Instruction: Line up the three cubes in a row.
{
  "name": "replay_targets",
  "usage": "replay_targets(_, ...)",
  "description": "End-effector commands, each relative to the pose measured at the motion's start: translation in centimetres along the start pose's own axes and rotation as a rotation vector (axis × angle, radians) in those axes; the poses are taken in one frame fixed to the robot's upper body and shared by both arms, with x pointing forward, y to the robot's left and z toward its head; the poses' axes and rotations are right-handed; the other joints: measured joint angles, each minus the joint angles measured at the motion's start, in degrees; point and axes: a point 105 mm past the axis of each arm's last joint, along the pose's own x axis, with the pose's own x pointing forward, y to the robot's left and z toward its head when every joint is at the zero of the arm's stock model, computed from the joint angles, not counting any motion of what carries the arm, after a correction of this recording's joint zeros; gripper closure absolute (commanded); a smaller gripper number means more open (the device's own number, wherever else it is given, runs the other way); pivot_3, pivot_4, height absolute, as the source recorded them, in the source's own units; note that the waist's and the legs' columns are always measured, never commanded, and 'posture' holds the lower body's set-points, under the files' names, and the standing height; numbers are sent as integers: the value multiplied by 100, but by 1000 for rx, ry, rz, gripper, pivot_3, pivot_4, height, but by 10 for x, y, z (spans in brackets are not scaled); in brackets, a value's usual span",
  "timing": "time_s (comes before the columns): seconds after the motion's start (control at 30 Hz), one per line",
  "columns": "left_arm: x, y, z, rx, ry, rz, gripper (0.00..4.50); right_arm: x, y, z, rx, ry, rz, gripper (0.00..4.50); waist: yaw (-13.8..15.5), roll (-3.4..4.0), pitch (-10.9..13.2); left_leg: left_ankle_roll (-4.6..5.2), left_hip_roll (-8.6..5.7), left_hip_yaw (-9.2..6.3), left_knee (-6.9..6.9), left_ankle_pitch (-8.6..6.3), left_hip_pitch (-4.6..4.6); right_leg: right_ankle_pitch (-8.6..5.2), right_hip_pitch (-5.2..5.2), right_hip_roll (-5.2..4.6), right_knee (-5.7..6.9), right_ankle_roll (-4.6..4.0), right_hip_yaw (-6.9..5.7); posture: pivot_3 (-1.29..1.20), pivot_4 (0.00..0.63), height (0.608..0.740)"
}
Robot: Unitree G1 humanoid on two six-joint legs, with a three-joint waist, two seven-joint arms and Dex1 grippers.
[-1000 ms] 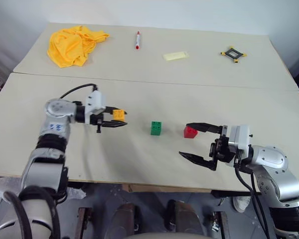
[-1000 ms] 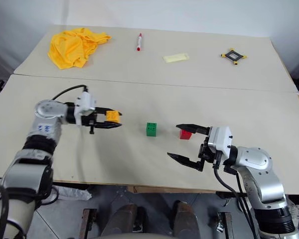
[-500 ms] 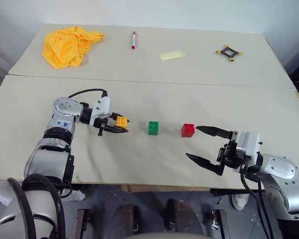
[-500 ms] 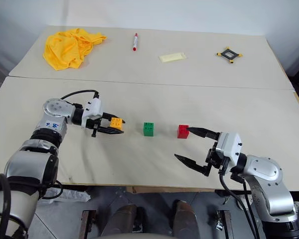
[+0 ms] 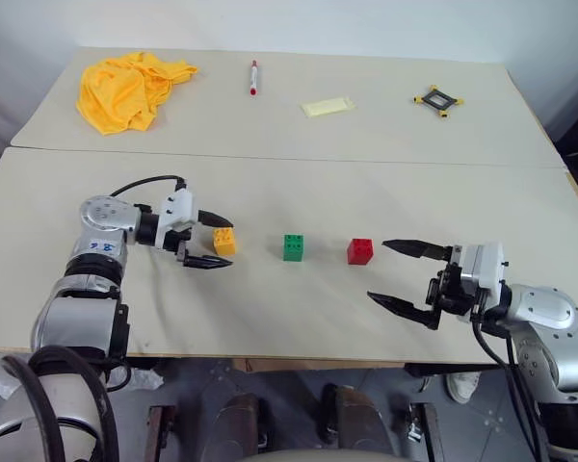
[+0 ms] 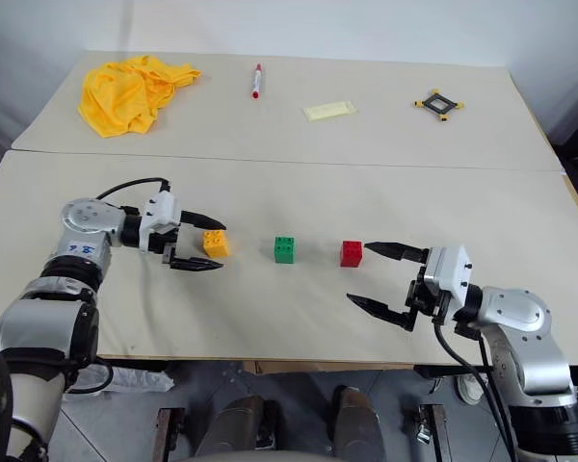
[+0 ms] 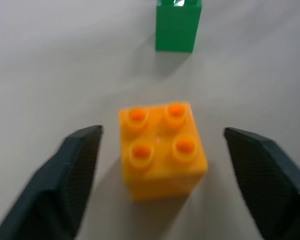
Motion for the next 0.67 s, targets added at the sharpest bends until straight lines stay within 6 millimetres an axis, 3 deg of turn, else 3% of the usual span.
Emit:
replay_targets(0.03, -30, 3, 4, -5, -57, 88, 226, -7, -7, 2, -10, -6, 41, 0, 6, 0, 0, 0, 0, -2, 0, 0, 0, 0, 0, 0, 2, 0, -1, 0, 150, 740)
replay_targets(0.23, -75, -8, -12, -111, -64, 238, 226, -25, -43, 0, 33, -36, -10, 0, -10, 0, 0, 1, -4, -5, 3, 0, 1, 0, 1, -7, 7, 0, 1, 0, 150, 740)
replay_targets(0.4, -101, -13, -13, -187, -104, 328, 226, -27, -48, -1, -21, -18, 93, 0, 27, 1, 0, 1, -4, -14, 9, 0, 0, 0, 4, -8, 11, 0, 0, 0, 150, 740)
replay_targets(0.67, -99, -12, -1, -85, -79, 351, 226, -29, -49, -7, -45, 4, 124, 0, 10, 1, 0, 1, -8, -18, 9, 0, 0, 0, 7, -12, 13, 0, -1, 0, 150, 740)
